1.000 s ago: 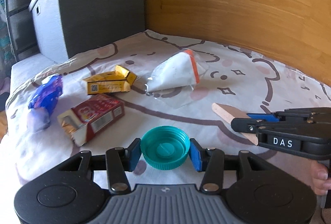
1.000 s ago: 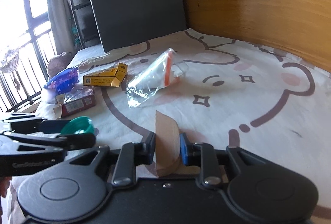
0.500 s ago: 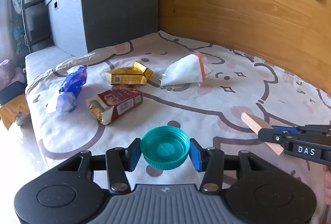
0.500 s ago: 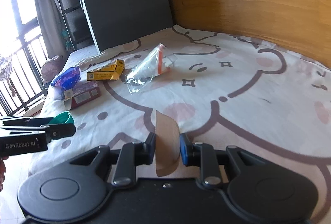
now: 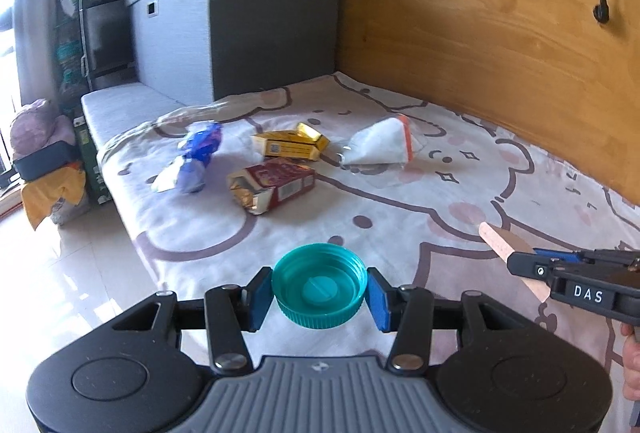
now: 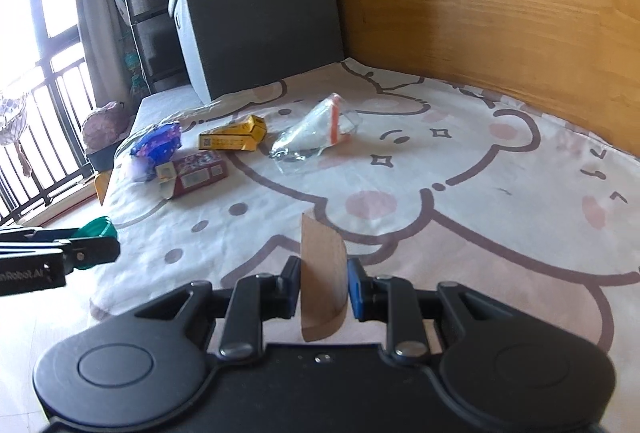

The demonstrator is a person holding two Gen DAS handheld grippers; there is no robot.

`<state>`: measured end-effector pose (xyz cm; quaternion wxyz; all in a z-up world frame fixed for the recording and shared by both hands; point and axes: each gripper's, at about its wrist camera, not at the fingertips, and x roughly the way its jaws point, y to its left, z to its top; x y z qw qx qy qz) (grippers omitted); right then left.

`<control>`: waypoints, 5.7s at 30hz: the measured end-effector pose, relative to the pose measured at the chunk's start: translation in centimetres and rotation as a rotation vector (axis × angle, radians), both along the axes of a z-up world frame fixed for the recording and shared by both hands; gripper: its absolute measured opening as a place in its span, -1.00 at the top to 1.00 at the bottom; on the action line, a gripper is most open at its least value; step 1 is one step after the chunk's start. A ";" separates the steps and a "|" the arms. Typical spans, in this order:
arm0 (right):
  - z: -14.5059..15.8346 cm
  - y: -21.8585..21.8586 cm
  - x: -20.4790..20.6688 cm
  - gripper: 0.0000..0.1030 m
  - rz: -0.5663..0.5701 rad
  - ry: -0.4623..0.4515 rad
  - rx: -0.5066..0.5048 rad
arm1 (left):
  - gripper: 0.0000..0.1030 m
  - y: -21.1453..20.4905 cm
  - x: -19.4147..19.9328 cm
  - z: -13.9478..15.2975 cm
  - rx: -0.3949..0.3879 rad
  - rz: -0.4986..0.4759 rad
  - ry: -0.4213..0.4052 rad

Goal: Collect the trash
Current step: 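Lift the teal cap with the left tool while the right tool lifts the wooden stick, then carry the cap and stick over the yellow wastebasket with both tools, then open the right tool to drop the stick while the left tool drops the cap, then withdraw both open tools from above the wastebasket, then move both open tools back toward the trash items on the bed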

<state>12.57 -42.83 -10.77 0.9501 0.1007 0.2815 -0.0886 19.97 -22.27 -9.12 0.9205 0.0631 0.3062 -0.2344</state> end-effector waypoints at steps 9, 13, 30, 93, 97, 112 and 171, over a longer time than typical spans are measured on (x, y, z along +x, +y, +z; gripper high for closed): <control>0.4 3.4 -0.5 0.50 0.038 0.009 0.002 | 0.03 4.8 -1.2 0.5 -0.043 0.067 0.005; 0.4 5.4 0.0 0.50 0.061 0.020 -0.006 | 0.03 7.1 -1.5 0.2 -0.051 0.102 0.011; -0.2 15.5 3.6 0.50 0.218 0.068 -0.012 | 0.03 19.5 -1.5 -2.3 -0.131 0.307 0.074; -15.5 35.8 19.4 0.50 0.514 0.538 -0.047 | 0.02 30.7 7.4 -29.3 -0.351 0.754 0.772; -16.2 36.8 20.9 0.50 0.520 0.549 -0.057 | 0.02 30.8 7.3 -29.5 -0.357 0.754 0.782; -17.6 37.8 21.9 0.13 0.533 0.533 -0.095 | -0.23 31.1 7.2 -29.8 -0.375 0.762 0.788; -10.5 31.7 12.7 -1.00 0.420 0.454 -0.150 | -1.00 33.9 0.1 -14.0 -0.041 0.672 0.506</control>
